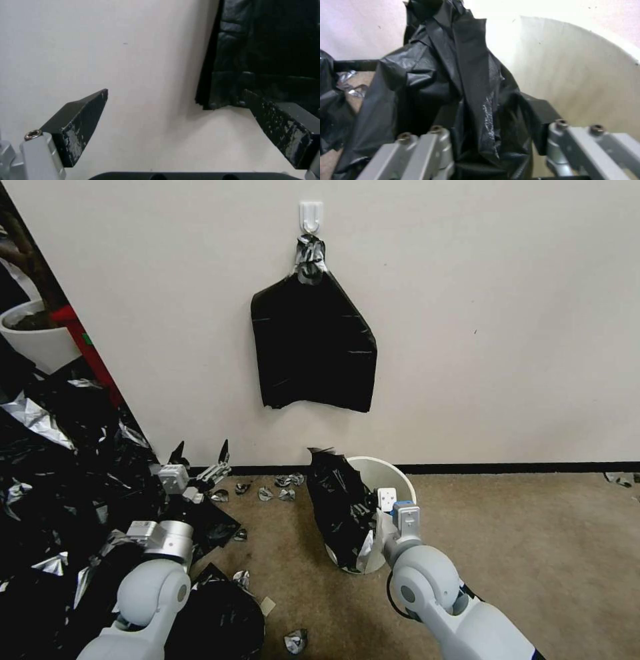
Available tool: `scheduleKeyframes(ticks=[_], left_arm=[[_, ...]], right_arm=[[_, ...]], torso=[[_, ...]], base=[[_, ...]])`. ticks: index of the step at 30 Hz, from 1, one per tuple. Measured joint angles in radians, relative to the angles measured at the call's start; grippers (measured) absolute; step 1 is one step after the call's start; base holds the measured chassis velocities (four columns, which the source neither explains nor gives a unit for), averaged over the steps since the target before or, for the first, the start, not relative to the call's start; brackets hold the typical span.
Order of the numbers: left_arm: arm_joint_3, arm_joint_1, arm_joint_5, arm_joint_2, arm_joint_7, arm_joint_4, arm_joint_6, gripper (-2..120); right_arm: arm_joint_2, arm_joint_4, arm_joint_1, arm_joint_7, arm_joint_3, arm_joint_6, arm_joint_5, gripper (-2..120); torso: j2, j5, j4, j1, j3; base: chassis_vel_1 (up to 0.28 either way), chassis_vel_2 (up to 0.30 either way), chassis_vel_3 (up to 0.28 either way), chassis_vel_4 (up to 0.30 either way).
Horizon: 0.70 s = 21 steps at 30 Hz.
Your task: Place a trash bag onto the trash bin.
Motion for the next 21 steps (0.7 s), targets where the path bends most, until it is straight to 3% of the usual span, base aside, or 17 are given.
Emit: scheduleKeyframes(ticks=[7, 8, 13, 18, 20, 21], left_arm=[[0.047, -0.039, -0.007, 0.008, 0.001, 0.019, 0.015, 100], [0.067, -0.051, -0.021, 0.014, 0.003, 0.025, 0.027, 100], [0.125, -0.082, -0.071, 0.030, 0.008, 0.040, 0.066, 100], [0.226, -0.107, -0.186, 0.052, 0.034, 0.030, 0.185, 100], [0.290, -0.127, -0.244, 0.052, -0.008, 0.009, 0.277, 100], [0.290, -0.127, -0.244, 0.052, -0.008, 0.009, 0.277, 100]], right_arm=[[-0.001, -0.017, 0.008, 0.007, 0.004, -0.028, -0.061, 21], [-0.002, -0.025, 0.009, 0.007, 0.004, -0.029, -0.103, 13], [-0.004, -0.033, 0.006, 0.000, -0.002, -0.004, -0.197, 0], [0.001, -0.032, -0.014, -0.021, -0.005, 0.041, -0.309, 0], [0.009, -0.031, -0.025, -0.022, -0.005, 0.058, -0.337, 0], [0.009, -0.031, -0.025, -0.022, -0.005, 0.058, -0.337, 0]], torso=[[0.000, 0.0000, 0.0000, 0.000, 0.000], [0.000, 0.0000, 0.0001, 0.000, 0.000], [0.000, 0.0001, 0.0000, 0.000, 0.000], [0.000, 0.0001, 0.0001, 0.000, 0.000], [0.000, 0.0002, 0.0000, 0.000, 0.000], [0.000, 0.0002, 0.0000, 0.000, 0.000]], base=[[0.000, 0.000, 0.000, 0.000], [0.000, 0.000, 0.000, 0.000], [0.000, 0.000, 0.000, 0.000], [0.000, 0.000, 0.000, 0.000], [0.000, 0.000, 0.000, 0.000], [0.000, 0.000, 0.000, 0.000]])
